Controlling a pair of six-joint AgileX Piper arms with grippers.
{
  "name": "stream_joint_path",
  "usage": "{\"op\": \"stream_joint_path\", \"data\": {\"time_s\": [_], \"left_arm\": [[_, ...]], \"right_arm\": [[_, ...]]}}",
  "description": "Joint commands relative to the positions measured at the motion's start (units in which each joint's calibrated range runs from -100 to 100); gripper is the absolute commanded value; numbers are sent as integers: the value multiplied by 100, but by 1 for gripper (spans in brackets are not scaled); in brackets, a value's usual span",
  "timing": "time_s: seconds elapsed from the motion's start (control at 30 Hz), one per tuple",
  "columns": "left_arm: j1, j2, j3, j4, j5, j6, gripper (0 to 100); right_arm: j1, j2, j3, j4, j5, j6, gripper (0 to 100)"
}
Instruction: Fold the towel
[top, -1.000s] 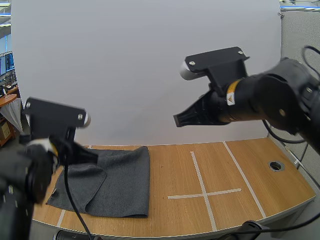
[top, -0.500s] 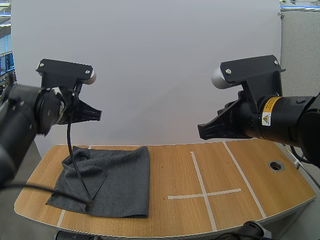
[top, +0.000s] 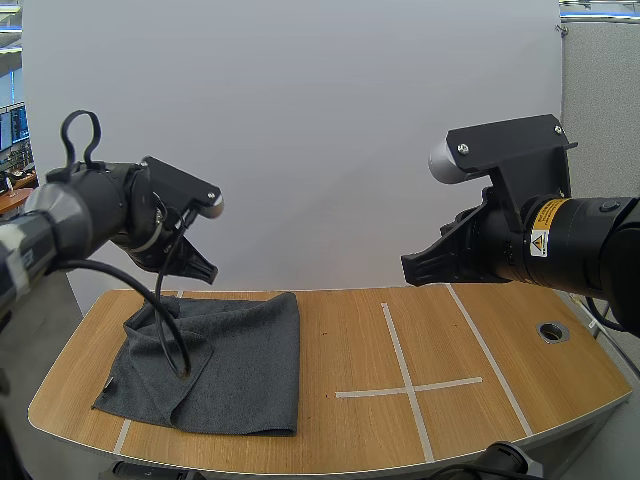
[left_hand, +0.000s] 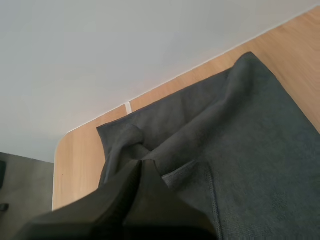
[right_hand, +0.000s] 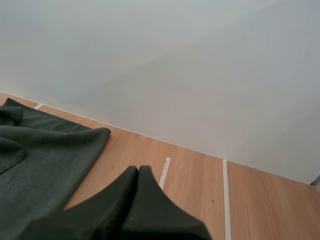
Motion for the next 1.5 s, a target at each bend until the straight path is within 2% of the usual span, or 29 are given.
{"op": "stream_joint_path", "data": {"time_s": [0.0, 0.1, 0.17, 0.27, 0.3, 0.37, 0.43, 0.6, 0.73, 0.8, 0.9, 1.07, 1.47], "left_arm": [[0, 509, -57, -667, 208, 1033, 0], [0, 700, -57, -1252, 724, 1794, 2], [0, 799, -65, -1467, 791, 2061, 9], [0, 989, -65, -1526, 731, 2191, 34], [0, 1106, -65, -1526, 731, 2214, 50], [0, 1303, -65, -1526, 774, 2224, 68], [0, 1525, -65, -1526, 787, 2224, 80], [0, 1963, -65, -1462, 616, 2310, 80], [38, 2355, -116, -1147, 555, 2344, 80], [135, 2559, -197, -1071, 555, 2353, 80], [404, 2815, -399, -1146, 775, 2570, 80], [600, 2999, -506, -1301, 977, 3164, 80], [617, 3546, -743, -1218, 785, 3432, 80]], "right_arm": [[-25, -70, 8, -23, 24, -202, 0], [-25, -70, 8, -23, 24, -202, 0], [-25, -70, 8, -23, 57, -201, 0], [-25, -70, 8, -10, 224, -201, 0], [-25, -70, 8, 1, 260, -201, 0], [-25, -70, 8, 27, 297, -201, 0], [-25, -70, 8, 47, 316, -201, 0], [-25, -70, 8, 63, 352, -201, 0], [-25, -70, 8, 63, 352, -201, 0], [-25, -70, 8, 63, 369, -201, 0], [-25, -70, 8, 22, 426, -201, 0], [-25, -70, 8, 23, 477, -201, 0], [-34, -70, 8, 23, 491, -201, 0]]}}
